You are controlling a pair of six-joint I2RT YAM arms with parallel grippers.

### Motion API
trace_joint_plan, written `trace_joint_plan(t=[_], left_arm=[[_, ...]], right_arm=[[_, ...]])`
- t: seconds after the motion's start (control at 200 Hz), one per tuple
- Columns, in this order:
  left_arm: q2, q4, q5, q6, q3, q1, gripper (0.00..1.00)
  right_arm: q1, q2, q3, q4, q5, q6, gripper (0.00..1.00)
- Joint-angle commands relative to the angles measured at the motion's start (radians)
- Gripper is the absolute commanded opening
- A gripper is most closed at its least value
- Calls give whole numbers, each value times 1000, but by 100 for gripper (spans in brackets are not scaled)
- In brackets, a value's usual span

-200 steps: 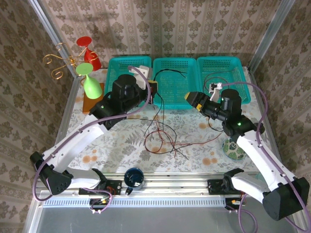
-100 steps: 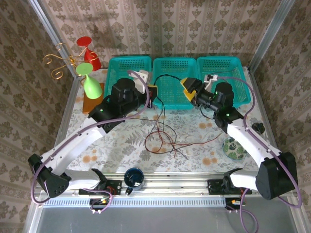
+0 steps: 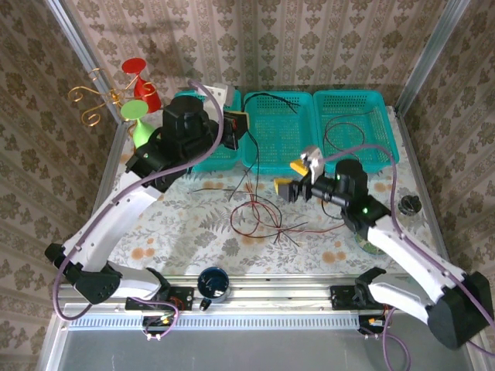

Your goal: Untangle the cables

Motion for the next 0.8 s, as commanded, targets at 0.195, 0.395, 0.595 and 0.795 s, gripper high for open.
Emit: trace_joint_plan(t=[0.195,0.395,0.595,0.795], left_arm=[[60,-17,85,18,77,49,0],[67,233,228,-11,-172,33,0],[115,258,259,-2,-205,37,0],[169,101,264,-20,-16,40,0]], right_arm=[[161,-71,-58,15,438,-1063,90],[160,-53,-6,-37,387,-993,88],[161,-77,-50,-23,350,-907,84],[195,-43,-89,-6,409,-1223,84]])
